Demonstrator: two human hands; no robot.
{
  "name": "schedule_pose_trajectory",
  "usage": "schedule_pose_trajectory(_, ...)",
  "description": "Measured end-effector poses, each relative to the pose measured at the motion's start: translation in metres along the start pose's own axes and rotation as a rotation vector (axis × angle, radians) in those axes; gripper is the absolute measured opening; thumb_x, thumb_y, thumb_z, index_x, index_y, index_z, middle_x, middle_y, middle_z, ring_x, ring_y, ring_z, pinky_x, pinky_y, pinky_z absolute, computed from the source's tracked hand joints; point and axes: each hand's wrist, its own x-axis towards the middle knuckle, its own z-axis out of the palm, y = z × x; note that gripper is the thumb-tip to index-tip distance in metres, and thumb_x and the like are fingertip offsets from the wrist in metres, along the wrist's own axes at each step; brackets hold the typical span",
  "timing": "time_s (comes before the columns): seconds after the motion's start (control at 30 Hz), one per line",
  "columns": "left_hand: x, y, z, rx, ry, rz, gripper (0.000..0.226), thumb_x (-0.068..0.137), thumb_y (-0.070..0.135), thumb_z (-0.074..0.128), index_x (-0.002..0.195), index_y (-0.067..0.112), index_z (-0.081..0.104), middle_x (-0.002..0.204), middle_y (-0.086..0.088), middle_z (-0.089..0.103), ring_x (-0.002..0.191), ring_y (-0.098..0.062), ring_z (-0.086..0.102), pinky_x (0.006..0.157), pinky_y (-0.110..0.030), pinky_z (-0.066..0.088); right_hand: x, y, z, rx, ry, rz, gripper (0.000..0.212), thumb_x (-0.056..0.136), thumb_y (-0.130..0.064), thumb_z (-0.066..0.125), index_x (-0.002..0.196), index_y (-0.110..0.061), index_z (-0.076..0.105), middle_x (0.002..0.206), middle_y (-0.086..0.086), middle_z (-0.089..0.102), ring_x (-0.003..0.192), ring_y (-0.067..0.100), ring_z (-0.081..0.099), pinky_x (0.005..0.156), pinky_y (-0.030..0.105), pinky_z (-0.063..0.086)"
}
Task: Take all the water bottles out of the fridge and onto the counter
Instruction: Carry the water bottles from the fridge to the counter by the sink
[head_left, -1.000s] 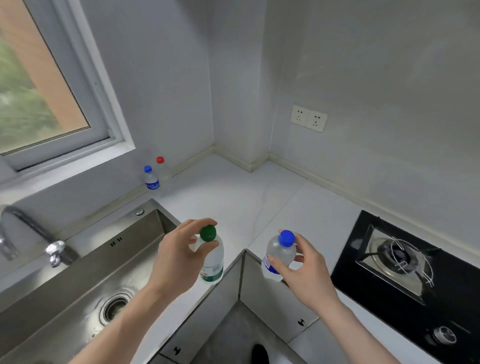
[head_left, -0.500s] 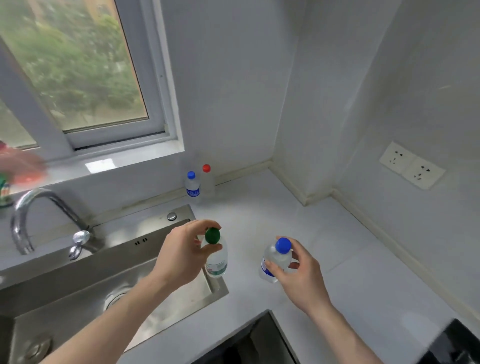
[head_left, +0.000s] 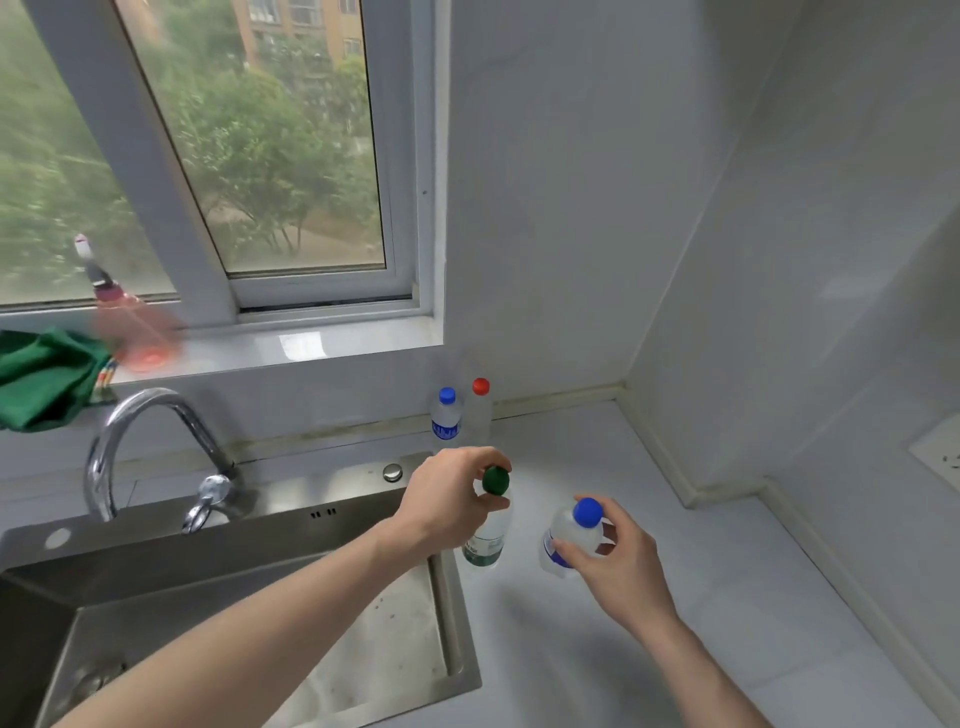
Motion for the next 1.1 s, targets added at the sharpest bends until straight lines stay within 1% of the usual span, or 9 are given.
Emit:
schedule_pose_trajectory(0.2, 0.044, -0.002, 0.001, 0.091, -0.022, 0.056, 0.034, 0.086, 0.033, 0.081, 0.116, 0.034, 0.065, 0.113, 0.014, 0.071, 0.106, -0.015, 0.063, 0.086, -0.033, 0.053, 0.040, -0.001, 0.005, -0.007, 0.005, 0.017, 0.049, 0.078, -0.033, 0.091, 0.116, -0.044, 0.064, 0.121, -0.015, 0.065, 0.118, 0.018, 0.058, 0.094, 0.036, 0.053)
schedule_pose_trajectory(0.4, 0.085, -0.008, 0.008, 0.128, -0.020, 0.087, 0.032, 0.087, 0.031, 0.079, 0.116, 0.031, 0.064, 0.114, 0.011, 0.070, 0.104, -0.018, 0.061, 0.075, -0.028, 0.043, 0.085, -0.003, 0.007, -0.035, -0.021, 0.021, 0.049, 0.077, -0.036, 0.091, 0.117, -0.046, 0.064, 0.122, -0.018, 0.065, 0.117, 0.018, 0.058, 0.092, 0.033, 0.052)
schedule_pose_trajectory(0.5, 0.104, -0.009, 0.014, 0.137, -0.023, 0.085, 0.031, 0.087, 0.031, 0.078, 0.115, 0.031, 0.063, 0.112, 0.011, 0.071, 0.102, -0.021, 0.062, 0.076, -0.031, 0.047, 0.105, -0.006, 0.008, -0.046, -0.032, 0.006, 0.047, 0.077, -0.035, 0.091, 0.114, -0.047, 0.064, 0.118, -0.020, 0.068, 0.114, 0.018, 0.060, 0.091, 0.035, 0.053)
schedule_pose_trajectory(0.7, 0.136, -0.016, 0.029, 0.145, -0.032, 0.077, 0.029, 0.087, 0.027, 0.077, 0.112, 0.028, 0.062, 0.111, 0.008, 0.071, 0.102, -0.024, 0.063, 0.078, -0.036, 0.052, 0.141, -0.009, 0.010, -0.062, -0.032, 0.007, 0.049, 0.076, -0.031, 0.092, 0.115, -0.043, 0.064, 0.113, -0.020, 0.069, 0.113, 0.020, 0.062, 0.091, 0.038, 0.056)
schedule_pose_trajectory(0.73, 0.142, -0.017, 0.032, 0.148, -0.027, 0.083, 0.029, 0.088, 0.026, 0.077, 0.112, 0.027, 0.061, 0.110, 0.007, 0.071, 0.102, -0.023, 0.062, 0.076, -0.036, 0.051, 0.147, -0.009, 0.010, -0.065, -0.031, 0.006, 0.050, 0.075, -0.031, 0.093, 0.114, -0.043, 0.064, 0.112, -0.020, 0.069, 0.112, 0.019, 0.062, 0.090, 0.038, 0.056)
schedule_pose_trajectory(0.87, 0.163, -0.019, 0.041, 0.172, -0.014, 0.117, 0.028, 0.089, 0.023, 0.076, 0.113, 0.024, 0.060, 0.109, 0.006, 0.070, 0.104, -0.022, 0.052, 0.067, -0.033, 0.040, 0.163, -0.006, 0.010, -0.072, -0.032, 0.017, 0.051, 0.073, -0.029, 0.094, 0.112, -0.043, 0.065, 0.108, -0.020, 0.072, 0.107, 0.015, 0.067, 0.090, 0.038, 0.058)
schedule_pose_trajectory(0.97, 0.179, -0.023, 0.046, 0.199, -0.002, 0.119, 0.029, 0.089, 0.023, 0.076, 0.113, 0.022, 0.061, 0.106, 0.004, 0.072, 0.104, -0.023, 0.051, 0.066, -0.033, 0.036, 0.174, -0.003, 0.009, -0.077, -0.039, 0.036, 0.051, 0.073, -0.024, 0.095, 0.112, -0.040, 0.065, 0.106, -0.021, 0.073, 0.102, 0.008, 0.068, 0.086, 0.035, 0.059)
schedule_pose_trajectory(1.1, 0.202, -0.024, 0.051, 0.234, 0.005, 0.112, 0.029, 0.088, 0.021, 0.075, 0.114, 0.022, 0.061, 0.105, 0.004, 0.073, 0.103, -0.024, 0.051, 0.068, -0.033, 0.031, 0.190, 0.002, 0.008, -0.083, -0.038, 0.064, 0.052, 0.073, -0.020, 0.095, 0.107, -0.043, 0.063, 0.103, -0.020, 0.072, 0.096, 0.005, 0.069, 0.084, 0.037, 0.060)
